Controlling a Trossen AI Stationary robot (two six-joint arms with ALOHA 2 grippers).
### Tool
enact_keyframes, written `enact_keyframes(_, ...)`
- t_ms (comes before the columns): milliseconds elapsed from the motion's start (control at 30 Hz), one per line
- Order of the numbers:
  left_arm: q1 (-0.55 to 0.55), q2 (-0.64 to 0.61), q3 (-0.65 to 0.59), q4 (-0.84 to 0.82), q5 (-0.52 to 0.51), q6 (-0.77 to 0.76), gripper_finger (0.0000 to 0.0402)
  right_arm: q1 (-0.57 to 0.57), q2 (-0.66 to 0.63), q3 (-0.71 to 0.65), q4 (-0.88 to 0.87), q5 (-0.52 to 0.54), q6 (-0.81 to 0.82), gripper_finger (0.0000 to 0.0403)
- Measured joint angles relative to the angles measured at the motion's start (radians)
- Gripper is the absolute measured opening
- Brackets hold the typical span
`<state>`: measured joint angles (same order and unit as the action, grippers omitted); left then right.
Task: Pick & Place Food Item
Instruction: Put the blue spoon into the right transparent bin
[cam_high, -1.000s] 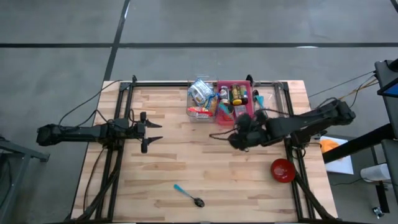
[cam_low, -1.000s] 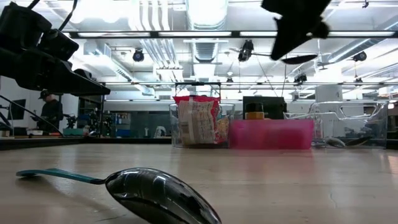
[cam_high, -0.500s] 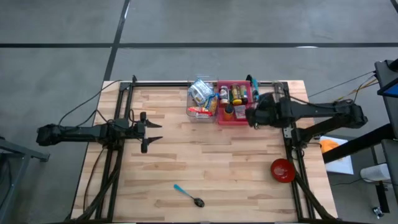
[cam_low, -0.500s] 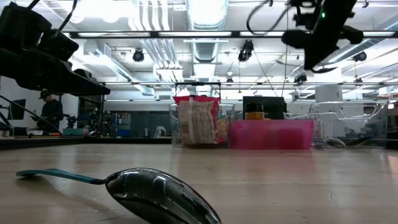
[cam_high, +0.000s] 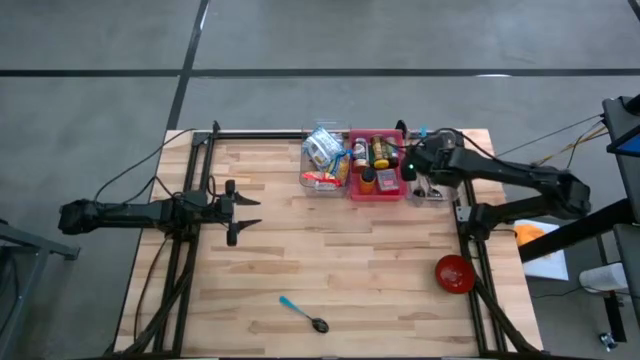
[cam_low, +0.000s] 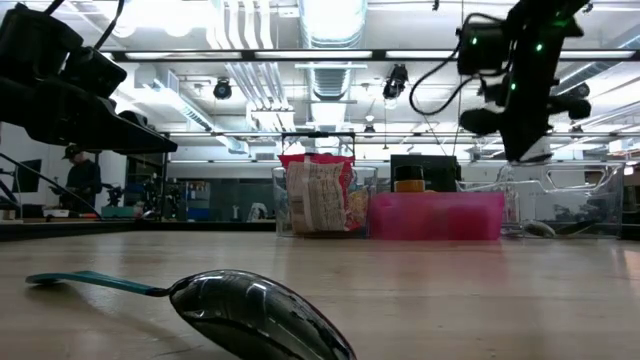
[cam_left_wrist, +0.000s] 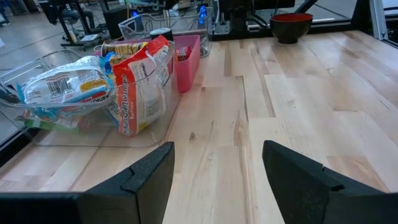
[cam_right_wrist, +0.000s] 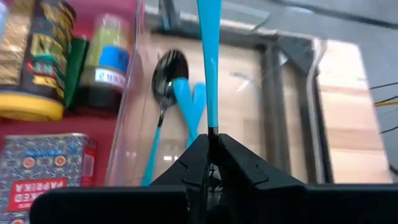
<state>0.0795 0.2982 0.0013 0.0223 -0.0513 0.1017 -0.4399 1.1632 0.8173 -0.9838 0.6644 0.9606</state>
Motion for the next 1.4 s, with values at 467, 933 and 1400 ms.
enact_keyframes(467,0.000,0.000,0.000,0.000,0.000,0.001,0.0244,-0.101,0.132,-0.040,0.049,-0.155,-0.048,0.0028)
enact_keyframes(933,0.000,0.000,0.000,0.000,0.000,0.003,0.0244,-0.126,0.272,-0.040,0.059,-0.198,-0.044,0.0028)
enact_keyframes(1400,0.000,0.000,0.000,0.000,0.000,0.002,0.0244,-0.125,0.301,-0.040,0.083,-0.202,-0.056,0.0028)
